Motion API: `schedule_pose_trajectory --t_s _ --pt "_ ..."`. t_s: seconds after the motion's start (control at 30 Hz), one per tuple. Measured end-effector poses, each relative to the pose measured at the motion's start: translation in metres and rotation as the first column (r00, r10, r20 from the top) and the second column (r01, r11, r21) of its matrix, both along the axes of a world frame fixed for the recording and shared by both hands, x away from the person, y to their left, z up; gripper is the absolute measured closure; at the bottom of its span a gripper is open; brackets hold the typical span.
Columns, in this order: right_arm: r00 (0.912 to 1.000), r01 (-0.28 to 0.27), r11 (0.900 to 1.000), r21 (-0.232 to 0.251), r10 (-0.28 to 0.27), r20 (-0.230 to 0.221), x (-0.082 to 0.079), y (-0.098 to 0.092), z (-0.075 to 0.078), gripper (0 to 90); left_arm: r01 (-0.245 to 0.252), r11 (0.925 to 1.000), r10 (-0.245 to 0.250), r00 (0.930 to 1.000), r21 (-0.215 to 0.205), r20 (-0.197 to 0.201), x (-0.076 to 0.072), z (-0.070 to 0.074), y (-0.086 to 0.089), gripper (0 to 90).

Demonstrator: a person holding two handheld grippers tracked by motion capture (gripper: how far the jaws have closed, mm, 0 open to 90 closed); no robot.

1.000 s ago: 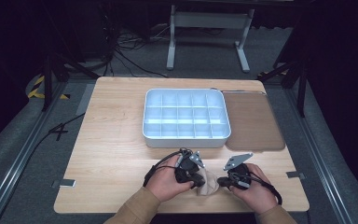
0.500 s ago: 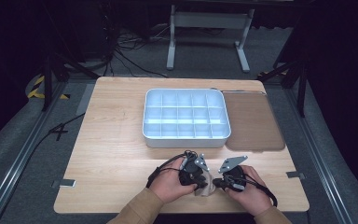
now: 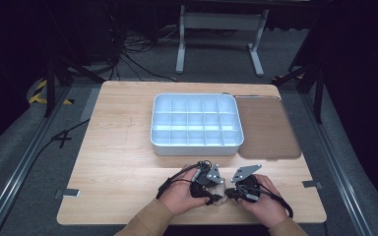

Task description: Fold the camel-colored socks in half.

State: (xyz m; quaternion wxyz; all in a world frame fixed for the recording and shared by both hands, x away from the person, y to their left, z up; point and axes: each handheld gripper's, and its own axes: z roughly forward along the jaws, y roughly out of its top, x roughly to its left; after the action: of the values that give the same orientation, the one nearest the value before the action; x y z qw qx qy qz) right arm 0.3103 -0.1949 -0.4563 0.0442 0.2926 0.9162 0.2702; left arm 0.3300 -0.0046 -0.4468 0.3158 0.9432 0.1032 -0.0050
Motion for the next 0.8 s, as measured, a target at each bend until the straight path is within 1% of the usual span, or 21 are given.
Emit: schedule_pose_trajectory --t_s 0.03,0.07,0.13,0.2,0.23,0.27,0.3,0.37,0.4,0.43,0.5,0.53,0.57,0.6,0.63,0.67,0.7,0.77,0.8 --pt "1.0 0.001 1.0 -0.002 -0.001 0.002 0.0 0.0 0.0 85.2 0.005 1.0 -0.005 0.9998 0.001 0.02 0.0 0.0 0.0 50.8" --pt "1.0 0.005 1.0 -0.008 -0.005 0.004 0.0 0.0 0.0 83.8 0.017 0.9998 -0.017 0.9998 0.005 0.014 0.0 0.0 0.0 50.6" --pt "1.0 0.006 1.0 -0.01 -0.005 0.004 0.0 0.0 0.0 82.8 0.02 0.9998 -0.02 0.9996 0.003 0.022 0.0 -0.001 -0.001 50.5" --pt "1.0 0.006 1.0 -0.014 -0.006 0.0 0.001 -0.001 0.002 79.6 0.019 0.9998 -0.019 0.9995 0.005 0.025 -0.001 -0.001 -0.001 50.5" --pt "0.9998 0.017 1.0 -0.01 -0.017 -0.005 0.001 -0.002 0.003 77.9 0.019 0.9998 -0.019 0.9995 0.004 0.025 -0.001 -0.001 -0.001 50.4" --pt "0.9997 0.024 1.0 -0.009 -0.024 0.005 0.001 -0.005 0.006 76.7 0.018 0.9998 -0.018 0.9996 0.003 0.023 -0.001 -0.001 -0.001 50.3" --pt "0.9997 0.024 1.0 -0.009 -0.024 0.005 0.001 -0.005 0.006 76.7 0.018 0.9998 -0.018 0.9996 0.003 0.023 -0.001 -0.001 -0.001 50.3" --pt "0.9987 0.047 0.999 0.023 -0.048 0.019 0.002 -0.009 0.013 72.7 0.023 0.9997 -0.023 0.9994 0.0 0.025 -0.001 -0.002 -0.001 50.1" --pt "0.998 0.059 0.997 0.041 -0.06 0.021 0.002 -0.011 0.015 71.8 0.019 0.9998 -0.019 0.9996 -0.001 0.023 -0.001 -0.002 -0.001 49.8" --pt "0.998 0.059 0.997 0.041 -0.06 0.021 0.002 -0.011 0.015 71.8 0.019 0.9998 -0.019 0.9996 -0.001 0.023 -0.001 -0.002 -0.001 49.8" --pt "0.9968 0.075 0.994 0.073 -0.077 0.022 0.002 -0.013 0.017 68.4 0.011 0.9999 -0.011 0.9997 -0.003 0.022 -0.001 -0.002 -0.001 49.8" --pt "0.9948 0.093 0.989 0.111 -0.097 0.031 0.003 -0.013 0.017 62.5 0.015 0.9999 -0.015 0.9996 -0.002 0.023 0.0 -0.002 -0.001 49.8" --pt "0.9948 0.093 0.989 0.111 -0.097 0.031 0.003 -0.013 0.017 62.5 0.013 0.9999 -0.012 0.9997 -0.003 0.023 0.0 -0.003 -0.001 49.8" --pt "0.9922 0.112 0.984 0.137 -0.119 0.039 0.003 -0.013 0.017 59.7 0.008 1.0 -0.008 0.9997 -0.002 0.025 -0.001 -0.003 -0.001 49.6" --pt "0.9922 0.112 0.984 0.137 -0.119 0.039 0.003 -0.013 0.017 59.7 0.008 1.0 -0.008 0.9997 -0.002 0.025 -0.001 -0.003 -0.001 49.5" --pt "0.9896 0.13 0.979 0.155 -0.138 0.042 0.004 -0.012 0.017 55.9 0.012 0.9999 -0.012 0.9995 -0.001 0.028 -0.001 -0.003 -0.001 49.4" --pt "0.9896 0.13 0.979 0.155 -0.138 0.042 0.004 -0.012 0.017 55.9 0.012 0.9999 -0.012 0.9995 -0.001 0.028 -0.001 -0.003 -0.001 49.4" --pt "0.987 0.151 0.971 0.186 -0.159 0.025 0.004 -0.01 0.015 54.8 0.01 0.9999 -0.01 0.9996 0.0 0.026 -0.001 -0.003 -0.001 49.4" --pt "0.9863 0.155 0.97 0.187 -0.163 0.026 0.004 -0.01 0.015 54.1 0.01 0.9999 -0.01 0.9996 0.0 0.026 -0.001 -0.003 -0.001 49.3"
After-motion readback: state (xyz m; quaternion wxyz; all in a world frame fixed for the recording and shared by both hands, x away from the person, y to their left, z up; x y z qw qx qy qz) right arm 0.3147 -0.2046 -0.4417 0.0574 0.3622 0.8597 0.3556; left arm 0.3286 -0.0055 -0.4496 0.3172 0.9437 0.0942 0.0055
